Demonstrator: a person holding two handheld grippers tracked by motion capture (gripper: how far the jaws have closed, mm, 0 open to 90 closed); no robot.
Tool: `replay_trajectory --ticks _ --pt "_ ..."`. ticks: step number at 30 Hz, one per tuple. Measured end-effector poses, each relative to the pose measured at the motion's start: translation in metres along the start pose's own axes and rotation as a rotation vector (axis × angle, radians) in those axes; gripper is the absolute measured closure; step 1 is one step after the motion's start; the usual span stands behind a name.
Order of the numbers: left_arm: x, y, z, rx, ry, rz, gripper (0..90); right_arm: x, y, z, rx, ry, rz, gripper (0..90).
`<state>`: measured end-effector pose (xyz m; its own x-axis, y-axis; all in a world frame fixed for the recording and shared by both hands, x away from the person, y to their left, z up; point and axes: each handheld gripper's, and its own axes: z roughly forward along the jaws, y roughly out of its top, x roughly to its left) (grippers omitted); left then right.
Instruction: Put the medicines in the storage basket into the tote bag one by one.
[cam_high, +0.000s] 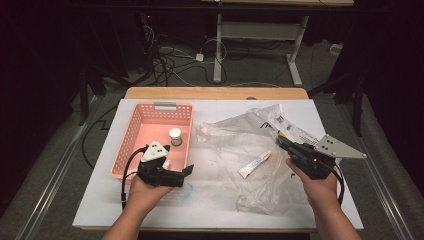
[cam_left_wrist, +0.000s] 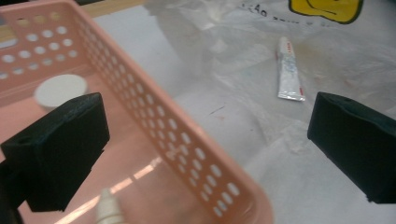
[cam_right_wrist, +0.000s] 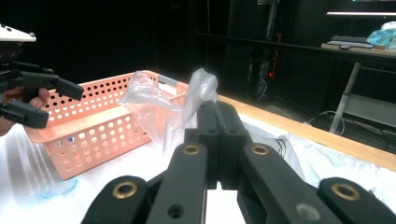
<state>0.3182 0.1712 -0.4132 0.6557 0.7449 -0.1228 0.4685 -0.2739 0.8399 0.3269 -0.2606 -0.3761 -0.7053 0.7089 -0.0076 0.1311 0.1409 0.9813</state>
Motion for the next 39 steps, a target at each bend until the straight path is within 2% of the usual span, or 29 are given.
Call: replay_trajectory --ticks 6,15,18,22,29,34,39 --pt "0.017 -0.007 -0.012 0.000 0.053 -0.025 0.0 0.000 -0.001 0.000 -0.001 0.002 -0.006 90.0" --pt "0.040 -0.018 -0.027 0.005 0.105 -0.081 0.0 0.000 -0.001 0.000 0.001 0.002 -0.012 90.0" --pt "0.044 -0.020 -0.031 0.008 0.124 -0.086 0.0 0.000 -0.001 0.000 0.000 0.002 -0.006 90.0" --pt "0.046 -0.020 -0.032 0.001 0.127 -0.092 0.0 0.000 -0.001 -0.001 0.001 0.005 -0.008 90.0" --pt "0.047 -0.013 -0.028 -0.020 0.100 -0.115 0.0 -0.001 -0.001 -0.001 0.006 0.003 -0.012 90.0" --pt "0.046 -0.001 -0.025 -0.040 0.096 -0.102 0.0 -0.001 0.000 -0.001 0.001 0.008 -0.012 90.0" --pt "0.045 0.011 -0.020 -0.039 0.097 -0.084 0.0 -0.001 0.001 -0.001 -0.005 0.008 -0.010 90.0"
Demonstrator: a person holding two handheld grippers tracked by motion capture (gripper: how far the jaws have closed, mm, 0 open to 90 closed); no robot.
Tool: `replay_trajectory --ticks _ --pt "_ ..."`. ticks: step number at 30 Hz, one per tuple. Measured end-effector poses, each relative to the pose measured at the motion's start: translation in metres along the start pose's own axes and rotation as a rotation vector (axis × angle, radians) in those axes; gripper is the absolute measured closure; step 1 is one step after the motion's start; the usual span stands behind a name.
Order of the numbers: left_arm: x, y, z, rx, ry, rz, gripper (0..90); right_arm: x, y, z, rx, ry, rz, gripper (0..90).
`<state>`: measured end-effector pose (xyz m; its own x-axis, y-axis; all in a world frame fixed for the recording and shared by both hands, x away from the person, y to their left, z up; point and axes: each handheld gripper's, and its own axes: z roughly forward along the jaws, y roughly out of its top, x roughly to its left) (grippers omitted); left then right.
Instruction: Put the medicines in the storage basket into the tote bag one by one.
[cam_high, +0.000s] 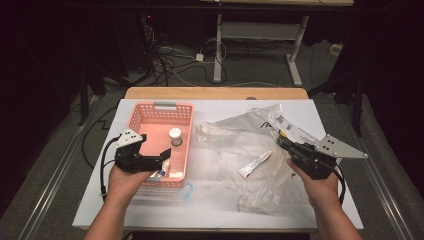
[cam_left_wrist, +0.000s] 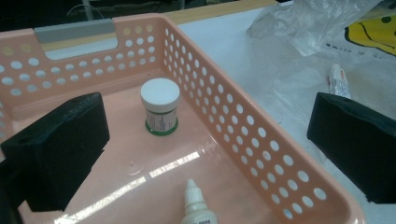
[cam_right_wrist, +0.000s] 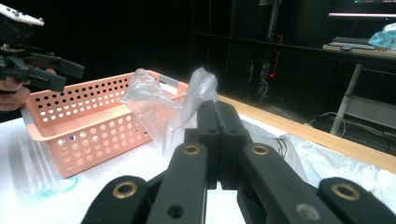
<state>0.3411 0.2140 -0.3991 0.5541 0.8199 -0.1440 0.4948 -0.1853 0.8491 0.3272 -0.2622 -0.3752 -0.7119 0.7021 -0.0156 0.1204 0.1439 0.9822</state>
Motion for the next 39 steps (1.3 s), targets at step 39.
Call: replay_trajectory --ticks 39 --pt "0.052 0.034 0.110 0.261 0.022 -0.084 12.7 0.002 0.001 0.003 0.003 0.017 -0.001 90.0"
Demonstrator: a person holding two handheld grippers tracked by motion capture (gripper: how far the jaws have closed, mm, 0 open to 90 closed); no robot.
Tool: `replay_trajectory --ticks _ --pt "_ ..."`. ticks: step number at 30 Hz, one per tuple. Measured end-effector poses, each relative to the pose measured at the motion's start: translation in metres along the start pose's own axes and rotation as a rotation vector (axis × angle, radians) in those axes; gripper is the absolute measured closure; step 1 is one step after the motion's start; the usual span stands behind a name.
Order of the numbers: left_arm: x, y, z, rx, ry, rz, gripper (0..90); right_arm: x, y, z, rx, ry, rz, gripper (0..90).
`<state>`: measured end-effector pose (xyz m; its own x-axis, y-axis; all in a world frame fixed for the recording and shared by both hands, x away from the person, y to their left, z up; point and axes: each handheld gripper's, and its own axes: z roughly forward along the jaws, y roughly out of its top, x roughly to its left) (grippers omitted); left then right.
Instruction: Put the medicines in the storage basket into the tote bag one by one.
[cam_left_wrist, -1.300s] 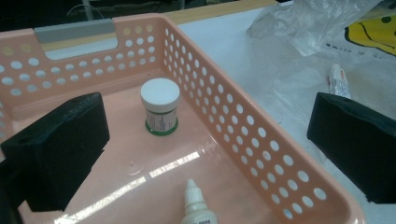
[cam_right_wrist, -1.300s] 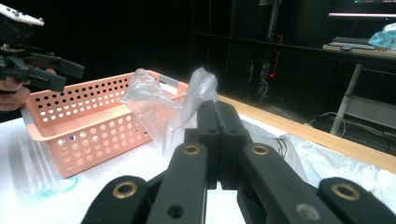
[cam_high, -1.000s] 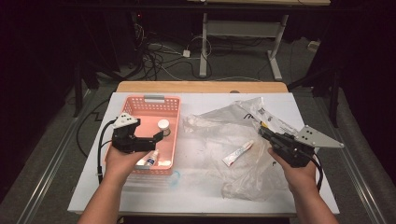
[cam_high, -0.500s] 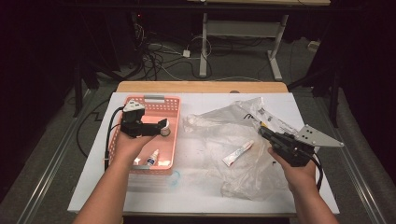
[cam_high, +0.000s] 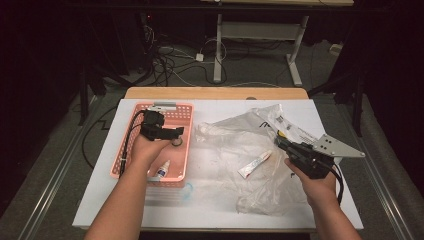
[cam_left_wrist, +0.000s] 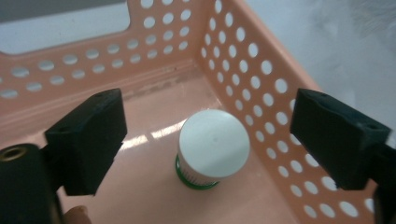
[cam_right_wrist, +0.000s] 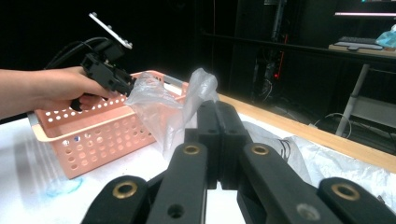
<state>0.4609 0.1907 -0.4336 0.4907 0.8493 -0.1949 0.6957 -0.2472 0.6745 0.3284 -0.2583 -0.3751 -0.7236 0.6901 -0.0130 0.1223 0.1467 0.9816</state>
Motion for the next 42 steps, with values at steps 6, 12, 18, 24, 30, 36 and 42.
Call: replay_trajectory --ticks 6,12,18,24,30,36,42 --pt "-0.001 -0.002 0.009 0.066 -0.012 0.013 18.5 -0.003 -0.001 0.000 -0.001 -0.004 0.007 90.0" --pt "-0.006 -0.003 0.006 0.097 0.006 0.062 29.5 -0.004 -0.001 -0.001 -0.002 -0.009 0.009 90.0" --pt "-0.006 -0.004 0.006 0.127 0.018 0.081 38.0 -0.003 0.000 -0.002 -0.006 -0.009 0.010 90.0" --pt "-0.010 -0.005 0.012 0.132 0.039 0.114 47.2 -0.004 0.000 -0.002 -0.007 -0.009 0.008 90.0" --pt "-0.011 -0.006 0.014 0.122 0.038 0.128 48.6 -0.004 -0.002 -0.001 0.000 -0.008 0.012 90.0" --pt "-0.014 -0.006 0.015 0.116 0.049 0.135 48.9 -0.004 -0.004 0.001 0.005 -0.003 0.015 90.0" --pt "-0.011 -0.003 0.002 0.074 0.052 0.105 49.0 -0.003 -0.002 0.000 -0.002 -0.005 0.010 90.0"
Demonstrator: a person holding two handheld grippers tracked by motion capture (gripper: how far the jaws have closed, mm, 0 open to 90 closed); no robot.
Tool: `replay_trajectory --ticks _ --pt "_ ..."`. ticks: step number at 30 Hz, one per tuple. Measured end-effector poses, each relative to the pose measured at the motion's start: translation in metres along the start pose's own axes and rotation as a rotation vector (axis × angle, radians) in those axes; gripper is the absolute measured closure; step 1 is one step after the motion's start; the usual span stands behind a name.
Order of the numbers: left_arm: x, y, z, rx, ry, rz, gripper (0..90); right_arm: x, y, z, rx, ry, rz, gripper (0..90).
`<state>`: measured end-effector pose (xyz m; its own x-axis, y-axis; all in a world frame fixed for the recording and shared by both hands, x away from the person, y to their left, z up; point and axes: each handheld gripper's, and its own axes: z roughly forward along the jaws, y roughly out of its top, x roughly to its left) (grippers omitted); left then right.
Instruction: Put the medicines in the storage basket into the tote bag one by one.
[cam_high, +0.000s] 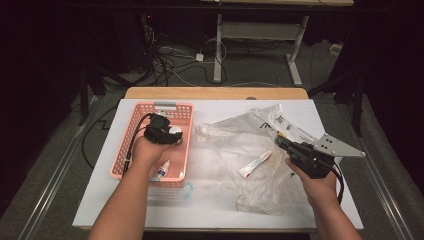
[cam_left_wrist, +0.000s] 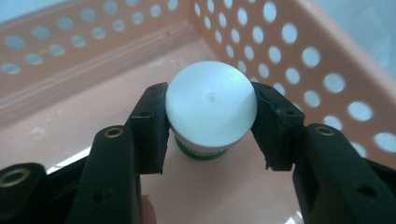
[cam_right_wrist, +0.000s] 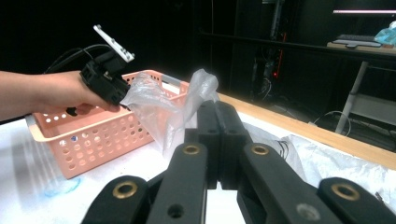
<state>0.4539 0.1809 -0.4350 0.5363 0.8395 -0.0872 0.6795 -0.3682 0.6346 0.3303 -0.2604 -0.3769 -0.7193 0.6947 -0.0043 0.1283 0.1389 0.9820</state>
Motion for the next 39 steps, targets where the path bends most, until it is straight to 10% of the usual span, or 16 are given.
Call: replay_trajectory --ticks 18,39 --pt "-0.017 -0.016 -0.063 -0.203 -0.031 0.001 48.9 -0.002 0.001 -0.002 -0.004 -0.004 0.002 90.0" --pt "-0.056 -0.071 -0.095 -0.307 0.006 0.049 49.0 0.004 0.000 0.000 0.007 0.007 -0.006 90.0"
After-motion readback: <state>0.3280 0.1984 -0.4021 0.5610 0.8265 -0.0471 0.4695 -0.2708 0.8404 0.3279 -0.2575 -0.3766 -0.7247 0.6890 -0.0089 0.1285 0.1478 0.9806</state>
